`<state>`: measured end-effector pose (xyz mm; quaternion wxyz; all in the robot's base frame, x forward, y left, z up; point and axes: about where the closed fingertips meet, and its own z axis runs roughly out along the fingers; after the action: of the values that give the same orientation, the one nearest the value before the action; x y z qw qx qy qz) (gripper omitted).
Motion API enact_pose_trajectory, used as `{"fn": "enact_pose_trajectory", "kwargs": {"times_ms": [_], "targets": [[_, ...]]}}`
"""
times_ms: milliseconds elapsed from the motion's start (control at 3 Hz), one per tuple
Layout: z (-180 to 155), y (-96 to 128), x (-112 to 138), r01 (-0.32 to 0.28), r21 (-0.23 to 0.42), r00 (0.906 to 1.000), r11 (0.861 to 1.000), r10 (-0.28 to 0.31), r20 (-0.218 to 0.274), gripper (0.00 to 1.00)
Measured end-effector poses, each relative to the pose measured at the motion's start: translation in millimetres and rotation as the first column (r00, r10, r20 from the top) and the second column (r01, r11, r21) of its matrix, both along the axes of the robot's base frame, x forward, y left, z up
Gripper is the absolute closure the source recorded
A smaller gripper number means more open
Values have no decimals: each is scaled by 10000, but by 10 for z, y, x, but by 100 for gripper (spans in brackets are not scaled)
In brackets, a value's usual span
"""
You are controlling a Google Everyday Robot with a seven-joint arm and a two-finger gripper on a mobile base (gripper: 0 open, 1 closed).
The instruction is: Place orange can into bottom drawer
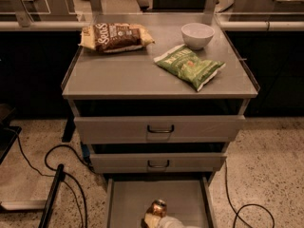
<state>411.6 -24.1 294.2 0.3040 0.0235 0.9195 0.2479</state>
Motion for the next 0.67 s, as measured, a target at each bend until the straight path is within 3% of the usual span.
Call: {"fn": "enact_pose_trajectory", "kwargs": {"times_ms": [667], "targets": [[-66,0,12,164,45,9998,9999,-163,-127,100]]}}
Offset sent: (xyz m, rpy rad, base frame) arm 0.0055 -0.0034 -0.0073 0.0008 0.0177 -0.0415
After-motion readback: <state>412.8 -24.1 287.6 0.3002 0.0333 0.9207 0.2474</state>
